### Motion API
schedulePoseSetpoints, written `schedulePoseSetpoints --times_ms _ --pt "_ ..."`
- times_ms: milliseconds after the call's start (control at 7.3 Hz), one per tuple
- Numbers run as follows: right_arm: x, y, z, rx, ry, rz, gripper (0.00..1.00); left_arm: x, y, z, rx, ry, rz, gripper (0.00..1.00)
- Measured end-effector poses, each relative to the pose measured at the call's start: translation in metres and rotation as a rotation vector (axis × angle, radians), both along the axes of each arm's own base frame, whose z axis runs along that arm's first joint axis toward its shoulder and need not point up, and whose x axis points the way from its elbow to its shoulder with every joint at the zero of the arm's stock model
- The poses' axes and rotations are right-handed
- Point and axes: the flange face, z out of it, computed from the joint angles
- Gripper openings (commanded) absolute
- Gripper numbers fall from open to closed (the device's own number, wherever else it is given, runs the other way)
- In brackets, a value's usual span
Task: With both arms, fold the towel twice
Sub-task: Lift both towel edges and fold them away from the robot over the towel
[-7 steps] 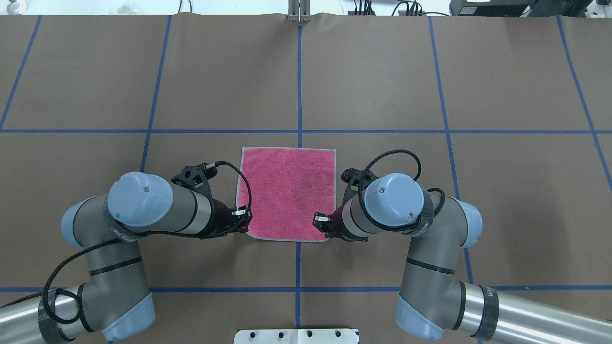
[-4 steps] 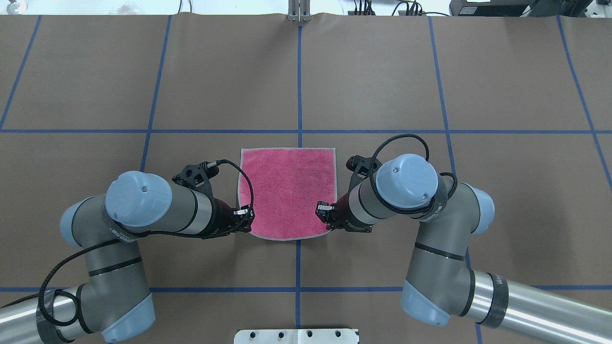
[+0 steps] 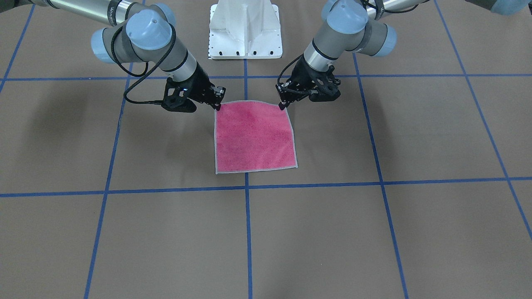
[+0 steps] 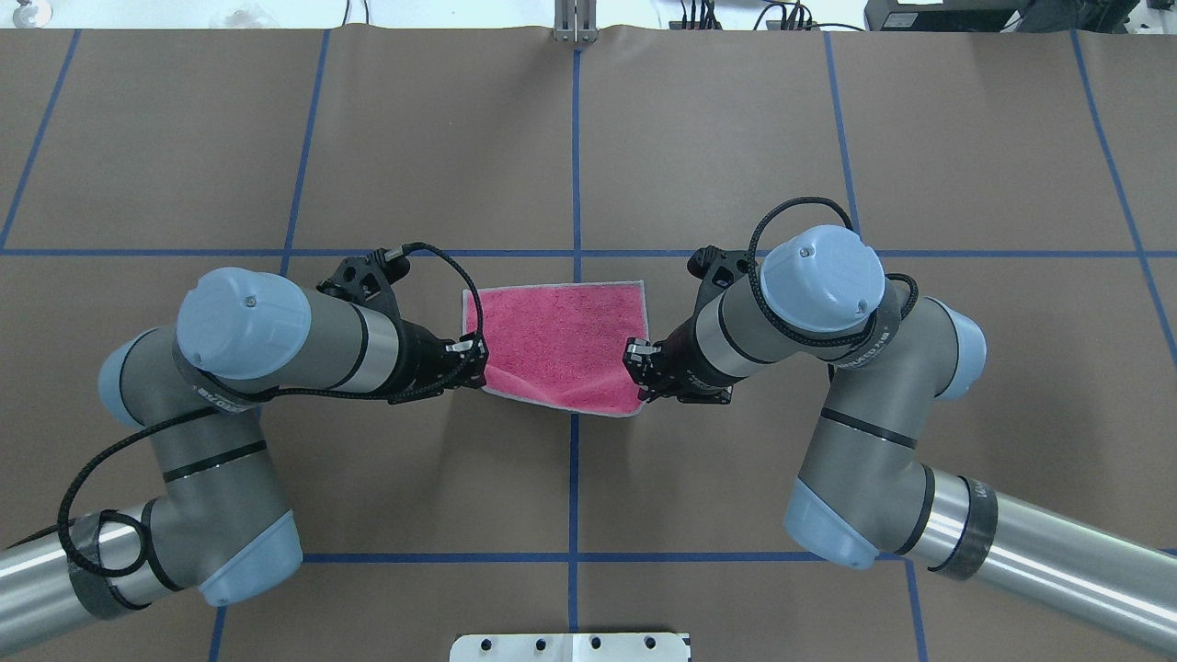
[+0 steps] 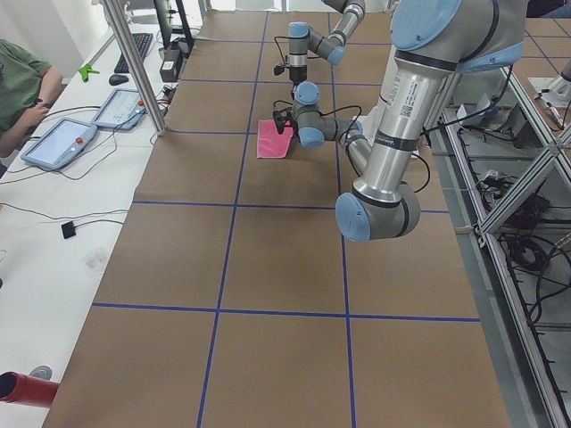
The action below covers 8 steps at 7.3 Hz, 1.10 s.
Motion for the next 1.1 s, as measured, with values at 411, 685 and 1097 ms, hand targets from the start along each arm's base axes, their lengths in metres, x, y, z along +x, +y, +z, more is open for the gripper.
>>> schedulePoseSetpoints --times_ms 411,685,1097 --pt "-0.001 -0.031 0.002 0.005 0.019 0.04 0.0 0.005 -0.039 0.008 -0.018 -0.031 -0.048 0.0" --pt "-0.007 -0.059 -0.007 0.004 0.026 0.07 0.0 0.011 -0.052 0.017 -0.031 -0.055 -0.059 0.0" --pt "-0.016 -0.092 0.005 0.01 0.022 0.102 0.0 0.017 -0.057 0.029 -0.043 -0.078 -0.062 0.0"
